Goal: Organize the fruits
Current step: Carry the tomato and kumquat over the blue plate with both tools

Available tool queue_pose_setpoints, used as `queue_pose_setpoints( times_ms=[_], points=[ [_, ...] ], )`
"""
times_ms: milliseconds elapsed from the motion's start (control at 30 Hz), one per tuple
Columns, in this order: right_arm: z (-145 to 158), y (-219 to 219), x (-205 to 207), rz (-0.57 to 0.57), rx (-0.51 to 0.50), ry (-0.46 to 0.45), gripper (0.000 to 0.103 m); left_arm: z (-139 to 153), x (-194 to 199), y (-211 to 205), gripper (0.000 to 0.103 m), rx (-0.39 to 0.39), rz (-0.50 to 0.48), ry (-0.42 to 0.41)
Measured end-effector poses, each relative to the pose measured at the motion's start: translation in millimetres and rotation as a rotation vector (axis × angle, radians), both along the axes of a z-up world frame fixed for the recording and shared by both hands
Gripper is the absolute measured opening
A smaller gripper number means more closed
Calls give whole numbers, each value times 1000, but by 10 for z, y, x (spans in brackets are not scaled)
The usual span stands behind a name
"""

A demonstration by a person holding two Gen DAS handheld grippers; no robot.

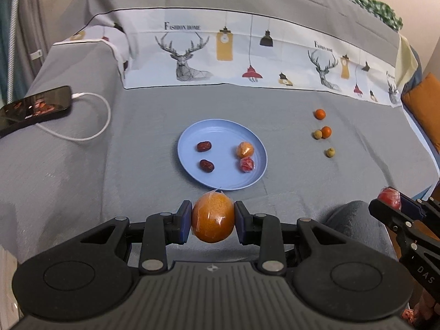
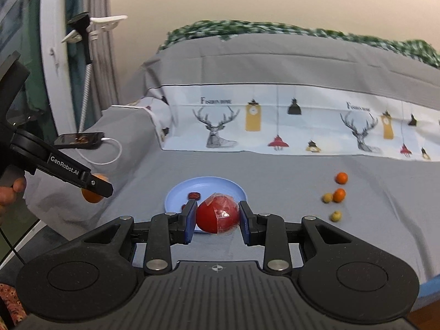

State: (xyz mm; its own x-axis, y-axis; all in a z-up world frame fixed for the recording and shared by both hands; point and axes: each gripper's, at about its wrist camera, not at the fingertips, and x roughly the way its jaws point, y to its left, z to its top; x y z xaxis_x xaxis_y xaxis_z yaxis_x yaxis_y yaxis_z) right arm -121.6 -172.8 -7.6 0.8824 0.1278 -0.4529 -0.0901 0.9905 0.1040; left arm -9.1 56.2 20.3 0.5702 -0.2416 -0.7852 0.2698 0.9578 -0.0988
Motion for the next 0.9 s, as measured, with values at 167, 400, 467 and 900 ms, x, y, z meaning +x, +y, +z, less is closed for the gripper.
queue_pose_setpoints(
  times_ms=[167, 400, 467, 900],
  points=[
    [29, 74, -6, 19, -14, 2, 34, 2, -18, 85, 36, -13, 18, 1],
    [22, 69, 20, 15, -16, 9, 34, 9, 30, 70, 36, -21, 18, 2],
    [17, 68, 42, 14, -14, 14, 34, 0, 42, 58, 36, -21, 15, 4],
    [-31, 59, 143, 27, -7, 38, 34, -47, 138, 47, 36, -17, 18, 14]
  ],
)
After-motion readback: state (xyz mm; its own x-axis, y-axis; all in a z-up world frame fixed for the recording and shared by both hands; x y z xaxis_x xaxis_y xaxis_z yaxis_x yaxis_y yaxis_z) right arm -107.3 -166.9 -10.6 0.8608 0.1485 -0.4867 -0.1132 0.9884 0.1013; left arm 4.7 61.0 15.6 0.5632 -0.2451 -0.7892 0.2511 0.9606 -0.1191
